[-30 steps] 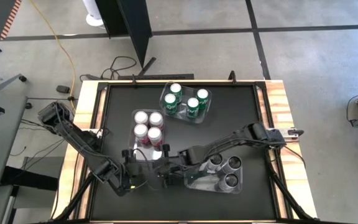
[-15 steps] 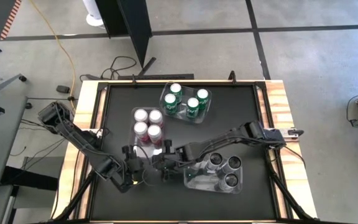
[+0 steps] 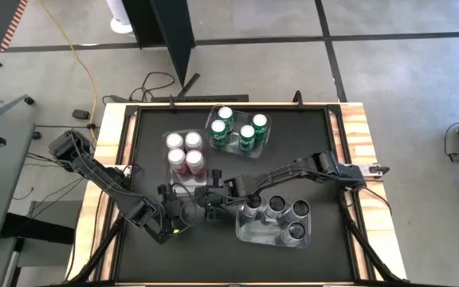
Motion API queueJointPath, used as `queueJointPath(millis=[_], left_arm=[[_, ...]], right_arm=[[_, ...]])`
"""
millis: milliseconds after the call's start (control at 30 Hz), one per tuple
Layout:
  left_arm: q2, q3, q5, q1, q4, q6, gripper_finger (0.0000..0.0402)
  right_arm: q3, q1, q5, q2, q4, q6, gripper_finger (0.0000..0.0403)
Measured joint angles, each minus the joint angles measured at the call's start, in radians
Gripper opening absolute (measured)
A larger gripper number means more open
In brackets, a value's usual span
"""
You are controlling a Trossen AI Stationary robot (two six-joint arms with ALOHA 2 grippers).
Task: Sort soda cans
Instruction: Move the middle transparent bin to the top left of the table
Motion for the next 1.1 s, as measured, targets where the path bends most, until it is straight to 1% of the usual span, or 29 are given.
queueJointPath(millis=[467,800,1000,1100], left_arm=[[0.000,0.000,-0.016,0.052,-0.132,-0.005,0.0000],[0.000,0.000,-0.016,0.054,-0.136,0.021,0.0000],[0.000,0.000,-0.005,0.026,-0.136,0.013,0.0000],[0.000,0.000,0.010,-0.001,-0.136,-0.021,0.0000]], right_arm=[[0.000,-0.059,-0.009,0.000,0.047,-0.058,0.0001],[0.000,-0.124,-0.020,0.000,0.064,-0.080,0.0001],[0.000,-0.160,-0.043,0.001,0.081,-0.091,0.0001],[0.000,-0.178,-0.071,0.001,0.091,-0.094,0.0001]])
